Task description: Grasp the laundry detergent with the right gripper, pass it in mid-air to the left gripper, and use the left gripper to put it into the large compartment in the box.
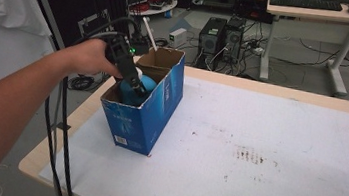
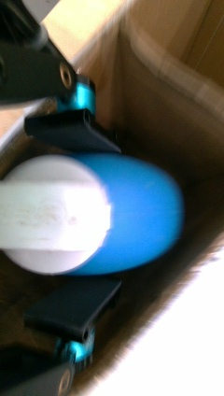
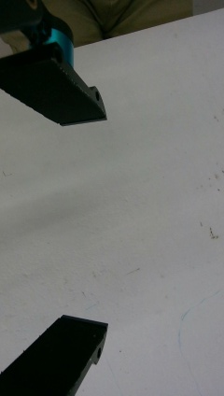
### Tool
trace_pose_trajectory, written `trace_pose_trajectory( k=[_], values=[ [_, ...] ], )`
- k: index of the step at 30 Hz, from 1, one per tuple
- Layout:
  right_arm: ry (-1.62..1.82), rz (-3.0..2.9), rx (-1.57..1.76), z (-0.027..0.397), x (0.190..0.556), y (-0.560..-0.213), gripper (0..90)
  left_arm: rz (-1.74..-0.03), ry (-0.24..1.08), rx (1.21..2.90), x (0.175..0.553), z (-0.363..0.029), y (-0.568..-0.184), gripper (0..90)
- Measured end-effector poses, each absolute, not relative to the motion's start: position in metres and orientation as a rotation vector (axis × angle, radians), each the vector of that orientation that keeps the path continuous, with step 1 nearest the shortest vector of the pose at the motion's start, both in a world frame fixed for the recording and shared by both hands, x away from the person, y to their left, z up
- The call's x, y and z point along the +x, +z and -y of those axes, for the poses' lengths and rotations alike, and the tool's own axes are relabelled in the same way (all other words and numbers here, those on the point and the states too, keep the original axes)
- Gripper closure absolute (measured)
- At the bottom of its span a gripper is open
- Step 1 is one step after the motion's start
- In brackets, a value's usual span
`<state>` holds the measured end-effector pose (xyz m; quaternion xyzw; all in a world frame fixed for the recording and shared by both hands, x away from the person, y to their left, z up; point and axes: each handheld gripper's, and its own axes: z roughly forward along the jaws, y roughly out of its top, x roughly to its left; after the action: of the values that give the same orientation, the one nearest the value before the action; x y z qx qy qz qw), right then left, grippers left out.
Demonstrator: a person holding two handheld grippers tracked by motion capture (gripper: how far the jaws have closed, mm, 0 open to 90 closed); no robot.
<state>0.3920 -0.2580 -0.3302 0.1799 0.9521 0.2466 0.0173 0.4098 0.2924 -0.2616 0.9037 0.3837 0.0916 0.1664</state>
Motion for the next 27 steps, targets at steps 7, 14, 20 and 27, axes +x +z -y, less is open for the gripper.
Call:
trace_pose_trajectory(
  k=[7,14,20,27],
  values=[
    [0.769,-2.946,0.561,0.260,0.389,-0.327,0.8,-1.069,0.340,2.425,0.405,-0.297,-0.225,23.0],
    [0.770,-2.929,0.573,0.262,0.386,-0.325,0.8,-0.997,0.402,2.338,0.401,-0.281,-0.189,23.0],
    [0.783,-2.912,0.577,0.263,0.385,-0.321,0.8,-0.885,0.425,2.273,0.401,-0.257,-0.168,23.0],
    [0.783,-2.905,0.577,0.263,0.384,-0.319,0.8,-0.823,0.427,2.330,0.408,-0.228,-0.167,23.0]
  ],
)
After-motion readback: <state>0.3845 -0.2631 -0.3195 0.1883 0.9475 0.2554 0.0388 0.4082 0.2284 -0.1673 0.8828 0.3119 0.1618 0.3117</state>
